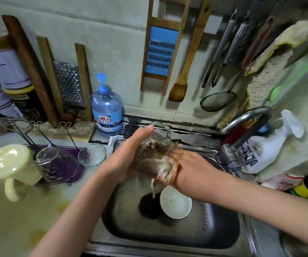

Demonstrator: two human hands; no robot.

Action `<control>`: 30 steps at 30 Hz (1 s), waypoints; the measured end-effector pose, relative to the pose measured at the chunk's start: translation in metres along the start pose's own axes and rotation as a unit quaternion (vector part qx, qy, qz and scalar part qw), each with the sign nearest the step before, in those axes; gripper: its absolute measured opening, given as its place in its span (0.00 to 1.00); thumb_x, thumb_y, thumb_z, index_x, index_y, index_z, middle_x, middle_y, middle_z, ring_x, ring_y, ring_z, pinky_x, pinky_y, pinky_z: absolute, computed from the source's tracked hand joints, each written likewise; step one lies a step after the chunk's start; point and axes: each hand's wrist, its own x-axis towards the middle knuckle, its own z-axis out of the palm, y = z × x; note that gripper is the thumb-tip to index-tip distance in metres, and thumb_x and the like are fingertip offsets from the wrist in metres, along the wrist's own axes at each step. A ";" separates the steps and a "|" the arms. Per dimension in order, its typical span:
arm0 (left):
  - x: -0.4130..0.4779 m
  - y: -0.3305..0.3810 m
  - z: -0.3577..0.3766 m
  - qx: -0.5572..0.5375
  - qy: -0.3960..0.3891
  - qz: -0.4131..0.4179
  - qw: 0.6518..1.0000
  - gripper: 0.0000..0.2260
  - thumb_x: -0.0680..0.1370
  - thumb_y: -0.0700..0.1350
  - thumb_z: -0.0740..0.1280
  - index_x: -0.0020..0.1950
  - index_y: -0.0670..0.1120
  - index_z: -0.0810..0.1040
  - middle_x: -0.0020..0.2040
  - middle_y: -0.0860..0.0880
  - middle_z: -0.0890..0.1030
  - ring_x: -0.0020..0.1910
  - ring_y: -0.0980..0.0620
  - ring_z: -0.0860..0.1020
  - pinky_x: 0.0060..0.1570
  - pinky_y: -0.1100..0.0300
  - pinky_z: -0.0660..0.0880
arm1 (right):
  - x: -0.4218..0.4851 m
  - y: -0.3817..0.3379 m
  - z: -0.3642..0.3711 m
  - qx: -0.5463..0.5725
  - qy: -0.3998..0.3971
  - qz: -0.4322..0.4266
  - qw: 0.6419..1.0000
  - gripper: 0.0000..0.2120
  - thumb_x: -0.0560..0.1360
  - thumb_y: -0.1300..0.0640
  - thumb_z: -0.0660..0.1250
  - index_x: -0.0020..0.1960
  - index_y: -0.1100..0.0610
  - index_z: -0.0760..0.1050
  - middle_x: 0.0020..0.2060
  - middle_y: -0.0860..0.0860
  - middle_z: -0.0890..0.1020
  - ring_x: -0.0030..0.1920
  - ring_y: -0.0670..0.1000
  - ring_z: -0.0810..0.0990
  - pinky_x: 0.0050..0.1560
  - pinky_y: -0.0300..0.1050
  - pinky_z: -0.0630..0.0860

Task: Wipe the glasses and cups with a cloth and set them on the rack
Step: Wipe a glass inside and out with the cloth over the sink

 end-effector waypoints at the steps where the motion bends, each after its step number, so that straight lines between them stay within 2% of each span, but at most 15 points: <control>1: 0.001 0.003 0.000 0.014 0.010 -0.003 1.000 0.17 0.79 0.54 0.58 0.54 0.45 0.82 0.52 0.42 0.83 0.49 0.45 0.83 0.49 0.52 0.78 | 0.002 0.002 0.008 -0.013 0.037 -0.003 0.999 0.22 0.62 0.57 0.80 0.54 0.59 0.82 0.50 0.55 0.85 0.51 0.54 0.84 0.51 0.42 0.79; 2: 0.001 0.005 -0.001 0.022 0.018 -0.005 1.000 0.18 0.80 0.54 0.58 0.49 0.47 0.84 0.49 0.43 0.84 0.46 0.47 0.83 0.47 0.53 0.78 | 0.005 0.002 0.011 -0.024 0.049 -0.016 0.998 0.22 0.62 0.58 0.78 0.55 0.60 0.82 0.51 0.56 0.85 0.52 0.55 0.84 0.55 0.42 0.78; 4: 0.000 0.004 -0.004 0.015 0.014 -0.006 1.000 0.23 0.80 0.54 0.57 0.34 0.50 0.86 0.37 0.48 0.85 0.35 0.52 0.83 0.41 0.57 0.77 | 0.012 0.000 0.010 -0.055 0.043 -0.032 0.997 0.21 0.64 0.56 0.75 0.56 0.59 0.81 0.53 0.55 0.84 0.55 0.55 0.82 0.61 0.42 0.73; 6: -0.002 0.001 -0.007 0.020 0.034 0.000 0.999 0.22 0.79 0.56 0.59 0.32 0.52 0.86 0.36 0.49 0.85 0.36 0.52 0.83 0.46 0.55 0.76 | 0.016 0.002 0.007 -0.025 0.004 -0.048 0.999 0.18 0.70 0.55 0.69 0.59 0.56 0.78 0.56 0.55 0.82 0.59 0.56 0.78 0.66 0.46 0.70; 8: 0.003 -0.004 -0.008 0.003 0.058 0.001 0.998 0.20 0.78 0.58 0.61 0.36 0.49 0.85 0.38 0.47 0.85 0.38 0.49 0.83 0.51 0.52 0.75 | 0.018 0.006 0.007 0.123 -0.021 -0.052 0.991 0.14 0.77 0.56 0.62 0.61 0.58 0.76 0.60 0.55 0.79 0.62 0.52 0.73 0.70 0.44 0.65; 9: 0.005 -0.004 -0.009 -0.009 0.060 -0.001 0.998 0.20 0.78 0.59 0.61 0.37 0.49 0.85 0.39 0.46 0.85 0.38 0.48 0.83 0.49 0.53 0.75 | 0.020 0.006 0.003 0.231 -0.027 -0.021 0.972 0.12 0.79 0.57 0.61 0.60 0.59 0.76 0.59 0.55 0.80 0.61 0.49 0.74 0.69 0.43 0.66; 11: 0.007 -0.009 -0.007 -0.033 0.052 -0.016 0.998 0.23 0.78 0.60 0.60 0.37 0.49 0.87 0.42 0.45 0.85 0.39 0.48 0.84 0.46 0.55 0.77 | 0.022 0.005 -0.006 0.432 -0.018 0.061 0.900 0.08 0.79 0.60 0.64 0.52 0.64 0.78 0.47 0.55 0.84 0.50 0.45 0.80 0.59 0.40 0.75; 12: 0.007 -0.011 -0.008 -0.040 0.042 -0.022 0.998 0.24 0.78 0.61 0.59 0.40 0.48 0.87 0.44 0.43 0.85 0.41 0.47 0.84 0.46 0.55 0.78 | 0.023 0.007 -0.010 0.489 0.003 0.091 0.868 0.06 0.79 0.63 0.64 0.48 0.64 0.79 0.42 0.51 0.84 0.46 0.43 0.81 0.54 0.39 0.77; 14: 0.005 -0.009 -0.010 -0.035 0.023 -0.029 0.999 0.25 0.77 0.64 0.60 0.49 0.45 0.86 0.52 0.41 0.85 0.50 0.44 0.83 0.56 0.51 0.78 | 0.024 0.013 -0.018 0.530 0.067 0.126 0.836 0.06 0.78 0.61 0.64 0.46 0.59 0.80 0.40 0.45 0.84 0.45 0.42 0.82 0.52 0.37 0.77; 16: 0.004 -0.007 -0.016 -0.005 -0.009 -0.032 0.999 0.30 0.73 0.67 0.65 0.62 0.44 0.80 0.60 0.38 0.81 0.61 0.38 0.79 0.64 0.42 0.73 | 0.023 0.016 -0.026 0.552 0.120 0.143 0.812 0.07 0.77 0.55 0.65 0.45 0.56 0.80 0.40 0.43 0.85 0.46 0.43 0.82 0.52 0.37 0.77; 18: 0.004 -0.005 -0.021 0.006 -0.028 -0.031 0.999 0.36 0.69 0.64 0.69 0.68 0.41 0.73 0.63 0.37 0.78 0.62 0.36 0.77 0.62 0.39 0.74 | 0.021 0.016 -0.032 0.557 0.141 0.153 0.804 0.08 0.74 0.52 0.64 0.45 0.55 0.80 0.40 0.44 0.85 0.45 0.43 0.82 0.52 0.37 0.77; 21: 0.002 -0.001 -0.026 -0.006 -0.023 -0.022 0.999 0.33 0.70 0.56 0.72 0.67 0.37 0.70 0.59 0.36 0.80 0.53 0.39 0.81 0.49 0.44 0.80 | 0.019 0.014 -0.036 0.538 0.152 0.149 0.816 0.08 0.72 0.51 0.64 0.43 0.53 0.79 0.37 0.43 0.83 0.43 0.41 0.81 0.49 0.35 0.76; 25: -0.002 -0.003 -0.025 0.007 -0.043 -0.056 0.997 0.32 0.69 0.53 0.75 0.64 0.35 0.69 0.53 0.38 0.81 0.47 0.42 0.83 0.41 0.46 0.82 | 0.021 0.016 -0.040 0.542 0.144 0.148 0.815 0.05 0.70 0.50 0.67 0.39 0.51 0.78 0.33 0.42 0.83 0.38 0.40 0.80 0.43 0.34 0.75; 28: 0.000 -0.004 -0.022 -0.024 -0.047 -0.056 0.997 0.32 0.67 0.51 0.74 0.65 0.37 0.71 0.53 0.38 0.80 0.45 0.45 0.82 0.41 0.52 0.83 | 0.022 0.015 -0.040 0.552 0.155 0.150 0.805 0.06 0.69 0.49 0.68 0.40 0.51 0.79 0.33 0.44 0.83 0.38 0.42 0.82 0.42 0.37 0.76; 30: 0.003 -0.005 -0.020 -0.073 -0.035 -0.033 0.996 0.34 0.68 0.50 0.75 0.68 0.37 0.69 0.56 0.35 0.76 0.47 0.45 0.81 0.42 0.53 0.83 | 0.026 0.015 -0.037 0.547 0.198 0.165 0.796 0.05 0.70 0.50 0.70 0.42 0.52 0.79 0.36 0.44 0.84 0.41 0.43 0.83 0.44 0.38 0.78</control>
